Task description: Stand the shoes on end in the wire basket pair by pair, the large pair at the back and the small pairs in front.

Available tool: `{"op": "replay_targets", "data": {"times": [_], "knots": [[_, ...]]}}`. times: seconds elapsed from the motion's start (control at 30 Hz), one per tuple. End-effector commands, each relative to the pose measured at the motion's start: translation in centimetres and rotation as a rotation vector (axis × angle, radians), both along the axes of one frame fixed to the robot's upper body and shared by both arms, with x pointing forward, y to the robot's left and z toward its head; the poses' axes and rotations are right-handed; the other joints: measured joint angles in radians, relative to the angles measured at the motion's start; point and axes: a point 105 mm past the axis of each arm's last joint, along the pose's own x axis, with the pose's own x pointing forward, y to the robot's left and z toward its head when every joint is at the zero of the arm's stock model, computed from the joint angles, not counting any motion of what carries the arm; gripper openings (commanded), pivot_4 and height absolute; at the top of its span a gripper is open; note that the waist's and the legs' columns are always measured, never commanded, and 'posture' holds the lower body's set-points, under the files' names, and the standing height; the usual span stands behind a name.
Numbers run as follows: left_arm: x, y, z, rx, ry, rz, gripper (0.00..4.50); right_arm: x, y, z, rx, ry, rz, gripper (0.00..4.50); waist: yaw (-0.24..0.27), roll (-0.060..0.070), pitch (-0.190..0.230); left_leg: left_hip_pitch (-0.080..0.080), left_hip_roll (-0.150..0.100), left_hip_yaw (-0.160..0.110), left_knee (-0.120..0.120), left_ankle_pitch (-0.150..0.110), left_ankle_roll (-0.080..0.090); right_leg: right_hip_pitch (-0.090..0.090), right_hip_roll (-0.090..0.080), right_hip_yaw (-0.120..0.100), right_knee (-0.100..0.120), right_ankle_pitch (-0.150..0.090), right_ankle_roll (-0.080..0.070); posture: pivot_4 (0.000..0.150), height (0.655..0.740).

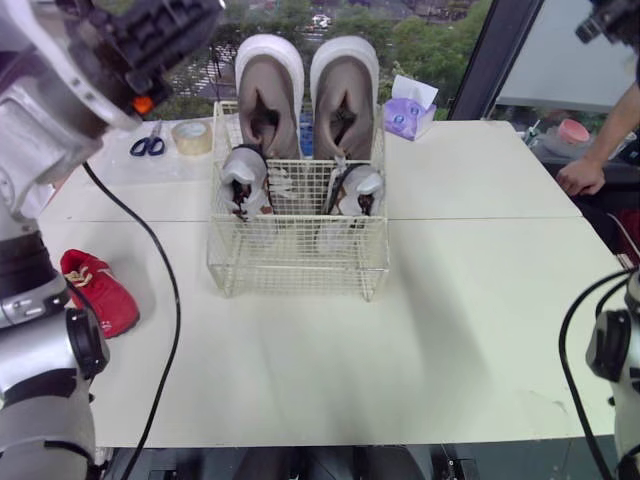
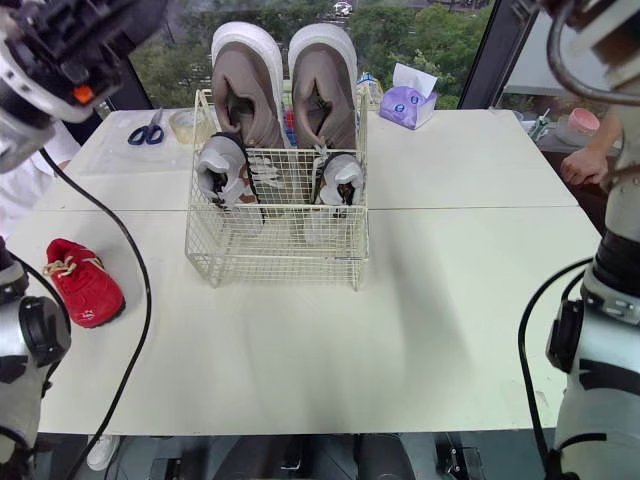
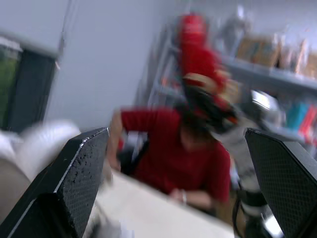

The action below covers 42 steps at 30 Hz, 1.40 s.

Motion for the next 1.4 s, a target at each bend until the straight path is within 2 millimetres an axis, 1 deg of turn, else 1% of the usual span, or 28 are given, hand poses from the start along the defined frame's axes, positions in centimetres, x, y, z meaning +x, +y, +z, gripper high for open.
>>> {"op": "replay_targets", "data": {"times": [0.03,0.13,0.23,0.43,0.5,0.57,0.63,0.67,0.8,0.87,0.9,1.0,1.03,1.07,1.1,1.13,1.2,1.23,1.27,1.33,1.4], "knots": [[-1.2,0.2,2.3,-0.016,-0.090,-0.016,4.50,-0.3,2.3,0.2,-0.121,-0.013,0.090,0.92,-0.003,-0.001,0.002,0.000,-0.001,0.000,0.001,-0.001,0.001,0.000,-0.001,0.000,0.000,0.000,0.000,0.150,0.7358],[-1.9,-0.7,2.4,0.044,-0.106,-0.079,4.50,-0.7,4.4,-0.1,-0.251,-0.032,0.162,0.92,0.000,-0.002,0.003,-0.001,-0.003,0.000,0.001,-0.001,0.001,-0.001,-0.003,0.001,0.001,0.000,0.000,0.150,0.7358],[-2.0,-1.6,2.6,0.083,-0.118,-0.127,4.50,-0.5,5.8,-0.8,-0.365,-0.060,0.195,0.92,0.000,-0.002,0.003,-0.001,-0.003,0.000,0.001,-0.001,0.001,-0.001,-0.003,0.001,0.001,0.000,0.000,0.150,0.7358],[-1.2,-3.3,2.9,0.123,-0.122,-0.170,4.50,-0.1,7.0,-1.8,-0.457,-0.112,0.227,0.92,-0.002,-0.002,0.003,0.000,-0.003,0.000,0.001,-0.002,-0.003,-0.001,-0.002,0.001,0.003,0.001,0.000,0.150,0.7358],[-0.9,-4.1,2.7,0.159,-0.130,-0.193,4.50,-0.2,7.4,-2.2,-0.482,-0.121,0.236,0.92,-0.003,-0.002,0.003,-0.001,-0.003,0.000,0.001,-0.001,-0.003,-0.002,-0.002,0.001,0.003,0.001,0.000,0.150,0.7358],[-1.0,-4.9,2.7,0.186,-0.129,-0.250,4.50,-0.3,7.6,-2.4,-0.503,-0.137,0.235,0.92,-0.004,-0.002,0.003,-0.001,-0.002,0.000,0.000,0.000,-0.002,-0.002,-0.002,0.001,0.004,0.001,0.000,0.150,0.7358],[-0.9,-5.1,2.7,0.199,-0.120,-0.277,3.96,-0.4,7.7,-2.4,-0.518,-0.155,0.227,0.88,-0.006,-0.002,0.003,-0.001,-0.002,0.000,0.000,0.000,-0.002,-0.003,-0.001,0.001,0.004,0.001,0.000,0.150,0.7358],[-0.9,-5.1,2.6,0.203,-0.118,-0.282,3.60,-0.5,7.7,-2.4,-0.522,-0.159,0.226,0.88,-0.009,-0.002,0.003,-0.001,-0.002,0.000,0.000,0.000,-0.002,-0.003,-0.001,0.001,0.004,0.001,0.000,0.150,0.7358],[-1.5,-5.7,2.7,0.221,-0.136,-0.330,1.55,-0.8,7.7,-2.6,-0.522,-0.173,0.217,0.88,-0.020,-0.002,0.003,-0.001,-0.002,0.000,-0.001,0.000,-0.002,-0.003,-0.001,0.001,0.004,0.001,0.000,0.150,0.7358],[-1.3,-5.9,2.5,0.223,-0.125,-0.324,0.63,-0.9,7.7,-2.6,-0.518,-0.171,0.213,0.88,-0.020,-0.002,0.003,-0.001,-0.002,0.000,-0.001,0.000,-0.002,-0.004,-0.001,0.001,0.004,0.001,0.000,0.150,0.7358],[-1.1,-6.0,2.3,0.223,-0.118,-0.313,0.29,-0.9,7.6,-2.8,-0.515,-0.164,0.212,0.88,-0.020,-0.002,0.003,-0.001,-0.002,0.000,-0.001,0.000,-0.002,-0.004,-0.001,0.001,0.005,0.001,0.000,0.150,0.7358],[-0.8,-6.0,2.1,0.202,-0.104,-0.290,0.29,-0.9,7.4,-3.1,-0.510,-0.143,0.206,0.88,-0.020,-0.002,0.003,-0.001,-0.002,0.000,0.000,0.000,-0.002,-0.004,-0.001,0.001,0.005,0.001,0.000,0.150,0.7358],[-0.7,-5.6,2.3,0.165,-0.093,-0.278,0.27,-0.9,6.9,-2.9,-0.443,-0.086,0.229,1.27,-0.019,-0.002,0.003,-0.001,-0.002,0.000,0.000,0.000,-0.002,-0.004,-0.001,0.001,0.005,0.001,0.000,0.150,0.7358],[-0.5,-5.0,2.4,0.117,-0.087,-0.255,0.26,-0.6,5.9,-2.9,-0.368,-0.003,0.246,1.70,-0.018,-0.002,0.003,-0.001,-0.002,0.000,0.000,0.000,-0.002,-0.004,-0.001,0.001,0.005,0.001,0.000,0.150,0.7358],[-0.5,-4.6,2.4,0.083,-0.081,-0.237,0.26,-0.5,5.1,-3.0,-0.317,0.056,0.257,2.01,-0.016,-0.002,0.003,-0.001,-0.002,0.000,0.000,0.000,-0.002,-0.004,-0.002,0.001,0.005,0.001,0.000,0.150,0.7358],[-0.5,-4.1,2.5,0.045,-0.077,-0.219,0.26,-0.4,4.4,-3.2,-0.267,0.103,0.260,2.56,-0.016,-0.002,0.003,-0.001,-0.002,0.000,0.000,0.000,-0.002,-0.003,-0.002,0.001,0.005,0.001,0.000,0.150,0.7358],[-0.6,-2.9,2.9,-0.088,-0.084,-0.179,0.26,-0.1,2.6,-3.3,-0.095,0.196,0.279,3.57,-0.016,-0.002,0.003,-0.001,-0.002,0.000,0.001,0.000,-0.002,-0.004,-0.002,0.001,0.005,0.001,0.000,0.150,0.7358],[-0.6,-2.4,3.1,-0.163,-0.083,-0.162,0.26,0.0,2.1,-3.3,-0.010,0.236,0.302,4.13,-0.015,-0.002,0.003,-0.001,-0.002,-0.001,0.000,0.000,-0.002,-0.003,-0.002,0.001,0.005,0.001,0.000,0.150,0.7358],[-0.6,-2.0,3.3,-0.212,-0.078,-0.151,0.26,-0.1,1.9,-3.4,0.042,0.263,0.318,4.47,-0.016,-0.002,0.003,-0.001,-0.002,-0.001,0.001,0.000,-0.002,-0.003,-0.002,0.001,0.005,0.001,0.000,0.150,0.7358],[-0.9,-1.6,3.6,-0.296,-0.086,-0.146,0.26,-0.3,1.7,-3.3,0.166,0.316,0.388,4.47,-0.018,-0.002,0.003,-0.002,-0.002,0.000,0.001,0.000,-0.002,-0.004,-0.002,0.001,0.005,0.001,0.000,0.150,0.7358],[-1.3,-1.7,3.8,-0.387,-0.097,-0.156,0.26,-0.1,1.8,-3.2,0.396,0.387,0.526,4.47,-0.020,-0.002,0.002,-0.001,-0.002,0.000,0.000,0.000,-0.002,-0.005,-0.002,0.001,0.006,0.001,0.000,0.150,0.7358]]}}
